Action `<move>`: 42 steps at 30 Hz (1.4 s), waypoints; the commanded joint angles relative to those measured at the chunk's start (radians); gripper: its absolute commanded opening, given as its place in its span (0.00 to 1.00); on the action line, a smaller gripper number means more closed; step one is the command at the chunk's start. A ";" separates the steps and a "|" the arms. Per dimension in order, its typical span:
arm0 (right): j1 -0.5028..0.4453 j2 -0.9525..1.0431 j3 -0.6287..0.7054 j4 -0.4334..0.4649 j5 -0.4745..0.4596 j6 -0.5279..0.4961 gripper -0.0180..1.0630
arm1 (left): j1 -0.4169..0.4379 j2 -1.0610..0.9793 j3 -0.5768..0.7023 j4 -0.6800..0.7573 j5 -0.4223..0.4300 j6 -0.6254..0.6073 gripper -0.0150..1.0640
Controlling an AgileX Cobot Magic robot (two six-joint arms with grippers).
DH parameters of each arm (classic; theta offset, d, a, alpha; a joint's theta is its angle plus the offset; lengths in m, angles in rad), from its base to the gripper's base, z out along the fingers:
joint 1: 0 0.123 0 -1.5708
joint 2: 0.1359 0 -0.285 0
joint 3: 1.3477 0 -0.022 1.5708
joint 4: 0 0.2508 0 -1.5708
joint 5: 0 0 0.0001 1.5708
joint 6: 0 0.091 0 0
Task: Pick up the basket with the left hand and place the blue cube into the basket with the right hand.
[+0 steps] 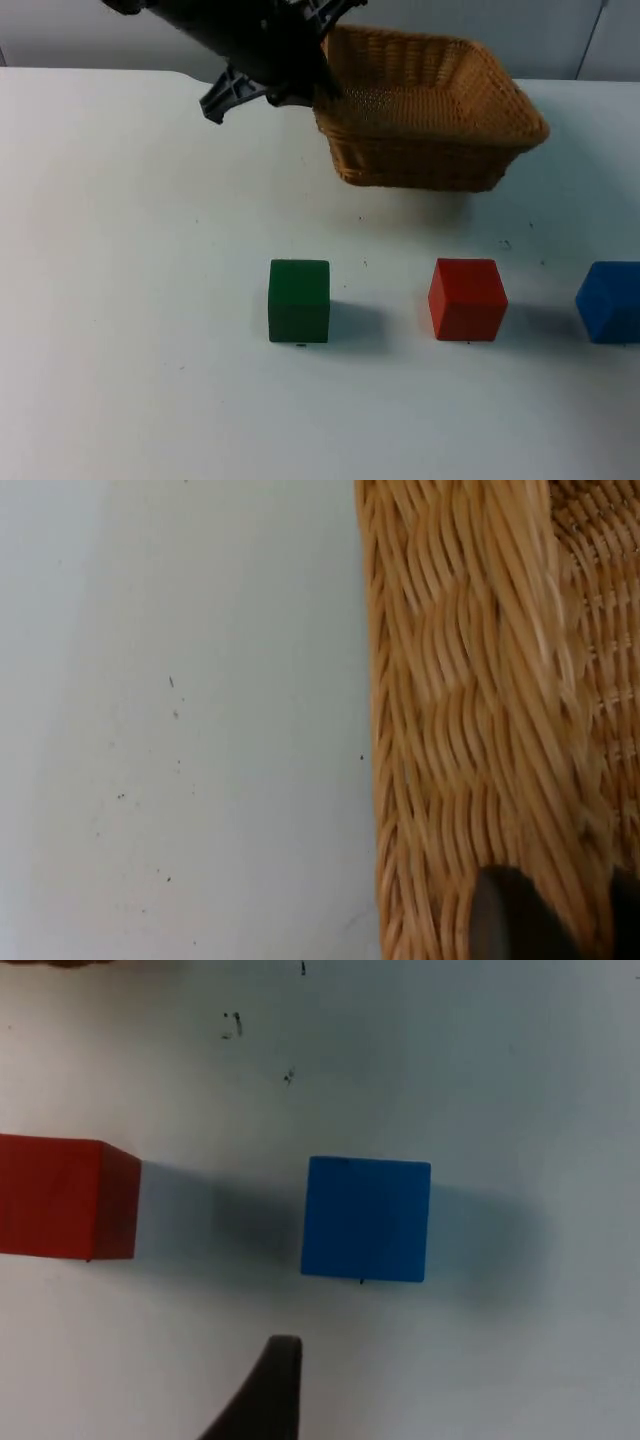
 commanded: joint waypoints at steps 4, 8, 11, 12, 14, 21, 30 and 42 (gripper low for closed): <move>0.002 -0.002 -0.008 0.000 -0.007 -0.006 0.91 | 0.028 -0.159 0.153 -0.109 -0.091 0.096 0.01; 0.002 -0.002 -0.008 0.000 -0.005 -0.006 0.91 | 0.059 -0.277 0.308 -0.113 -0.110 0.157 0.01; 0.002 -0.002 -0.008 0.000 -0.005 -0.006 0.91 | 0.076 -0.354 0.405 -0.113 -0.134 0.186 0.01; 0.002 -0.002 -0.008 0.005 -0.005 0.000 0.91 | 0.084 -0.393 0.461 -0.123 -0.147 0.206 0.01; 0.002 -0.002 -0.008 0.014 -0.005 0.000 0.91 | 0.109 -0.466 0.563 -0.162 -0.159 0.268 0.01; 0.009 -0.002 -0.008 0.058 -0.005 0.000 0.91 | 0.172 -0.708 0.871 -0.320 -0.201 0.473 0.01; 0.009 -0.002 -0.008 0.056 -0.005 0.000 0.91 | 0.200 -0.854 1.052 -0.338 -0.207 0.526 0.01; 0.009 0.106 -0.008 0.054 -0.015 0.028 0.91 | 0.200 -0.923 1.103 -0.357 -0.165 0.548 0.01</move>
